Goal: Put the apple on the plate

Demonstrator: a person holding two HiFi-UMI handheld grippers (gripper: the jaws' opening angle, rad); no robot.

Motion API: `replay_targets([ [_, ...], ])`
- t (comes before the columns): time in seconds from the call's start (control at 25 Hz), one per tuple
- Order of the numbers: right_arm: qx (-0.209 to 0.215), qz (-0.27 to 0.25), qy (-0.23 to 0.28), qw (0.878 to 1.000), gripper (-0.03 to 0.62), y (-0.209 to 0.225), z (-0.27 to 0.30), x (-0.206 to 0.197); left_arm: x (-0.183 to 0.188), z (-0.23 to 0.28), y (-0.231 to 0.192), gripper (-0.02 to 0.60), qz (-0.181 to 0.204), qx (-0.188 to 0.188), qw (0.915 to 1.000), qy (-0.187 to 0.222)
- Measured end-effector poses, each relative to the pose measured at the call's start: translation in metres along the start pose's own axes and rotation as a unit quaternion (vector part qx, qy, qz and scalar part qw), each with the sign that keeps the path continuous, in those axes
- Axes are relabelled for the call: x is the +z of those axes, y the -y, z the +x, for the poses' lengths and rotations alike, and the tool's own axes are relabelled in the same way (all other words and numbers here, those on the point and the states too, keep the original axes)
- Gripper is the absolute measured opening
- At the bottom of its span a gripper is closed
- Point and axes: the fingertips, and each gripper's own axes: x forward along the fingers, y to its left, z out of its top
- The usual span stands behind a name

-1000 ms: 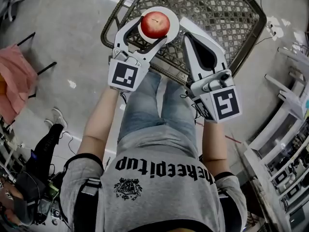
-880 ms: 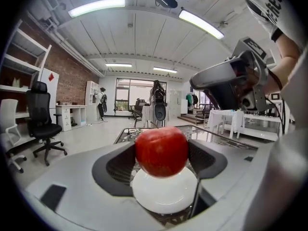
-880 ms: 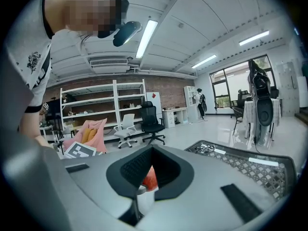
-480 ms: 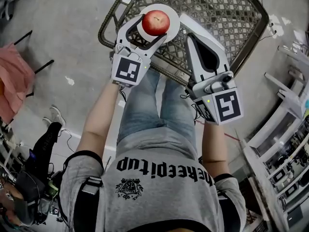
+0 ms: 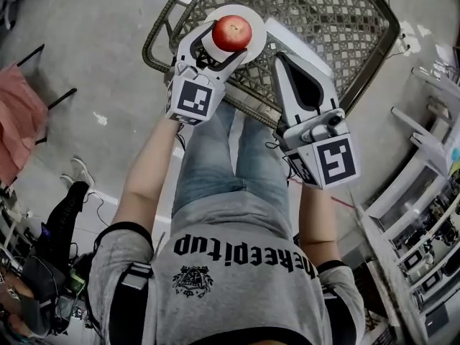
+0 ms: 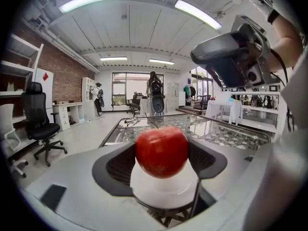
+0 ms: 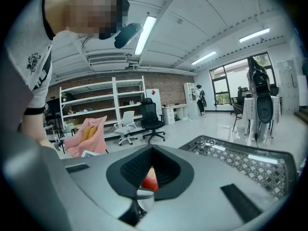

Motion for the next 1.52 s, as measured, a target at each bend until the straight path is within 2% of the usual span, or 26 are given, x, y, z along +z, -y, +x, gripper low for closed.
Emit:
replay_targets([
  [0.96,-0.002,-0.004,0.001,1.000,0.009,0.002,0.001,-0.001,-0.020,0.019,0.008,0.374,0.018,-0.008,0.9996,-0.021],
  [1.52,0.003,-0.010,-0.001,1.000,0.009,-0.001,0.004,0.000,-0.025,0.013,0.004,0.379,-0.001,-0.006,0.9993,-0.037],
])
